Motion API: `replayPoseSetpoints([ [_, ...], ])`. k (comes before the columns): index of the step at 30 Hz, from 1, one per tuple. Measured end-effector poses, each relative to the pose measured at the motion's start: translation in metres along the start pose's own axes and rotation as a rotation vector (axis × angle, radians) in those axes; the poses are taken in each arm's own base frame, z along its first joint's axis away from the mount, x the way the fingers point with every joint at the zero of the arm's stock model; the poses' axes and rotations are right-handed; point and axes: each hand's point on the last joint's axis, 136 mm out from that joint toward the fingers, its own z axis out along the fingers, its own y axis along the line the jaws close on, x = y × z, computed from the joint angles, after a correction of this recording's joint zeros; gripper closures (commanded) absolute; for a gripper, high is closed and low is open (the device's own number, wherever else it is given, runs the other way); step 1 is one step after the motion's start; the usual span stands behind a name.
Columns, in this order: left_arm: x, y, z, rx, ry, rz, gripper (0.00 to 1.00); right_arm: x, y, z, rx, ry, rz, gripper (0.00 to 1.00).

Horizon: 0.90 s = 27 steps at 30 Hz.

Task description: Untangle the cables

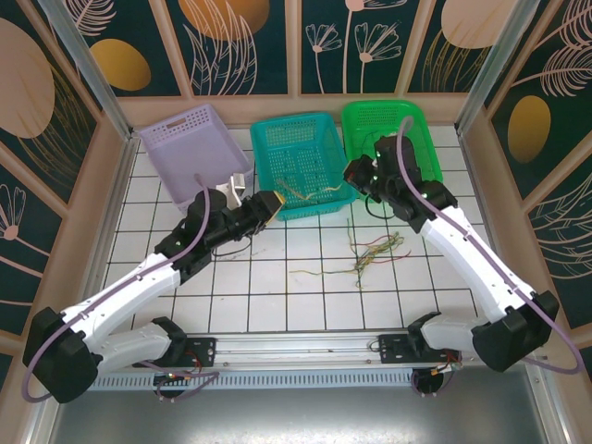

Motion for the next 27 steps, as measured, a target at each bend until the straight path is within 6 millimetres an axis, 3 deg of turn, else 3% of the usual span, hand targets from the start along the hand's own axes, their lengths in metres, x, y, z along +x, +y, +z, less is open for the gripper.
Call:
replayPoseSetpoints([
  [7,0.005,-0.012,0.014,0.066,0.016,0.001,0.47,0.001,0.006,0.005,-0.019,0.051,0.254,1.0],
  [13,0.006,-0.011,0.028,0.087,0.02,-0.019,0.51,0.014,0.006,0.013,-0.052,0.113,0.508,1.0],
  [17,0.002,-0.016,0.03,0.113,0.003,-0.033,0.46,0.028,-0.003,0.019,-0.048,0.159,0.671,1.0],
  [21,-0.006,-0.028,0.029,0.161,-0.037,-0.041,0.45,0.033,0.0,0.02,-0.057,0.196,0.784,1.0],
  [27,-0.016,-0.037,0.025,0.22,-0.095,-0.068,0.54,0.036,0.007,0.014,-0.095,0.234,0.912,1.0],
])
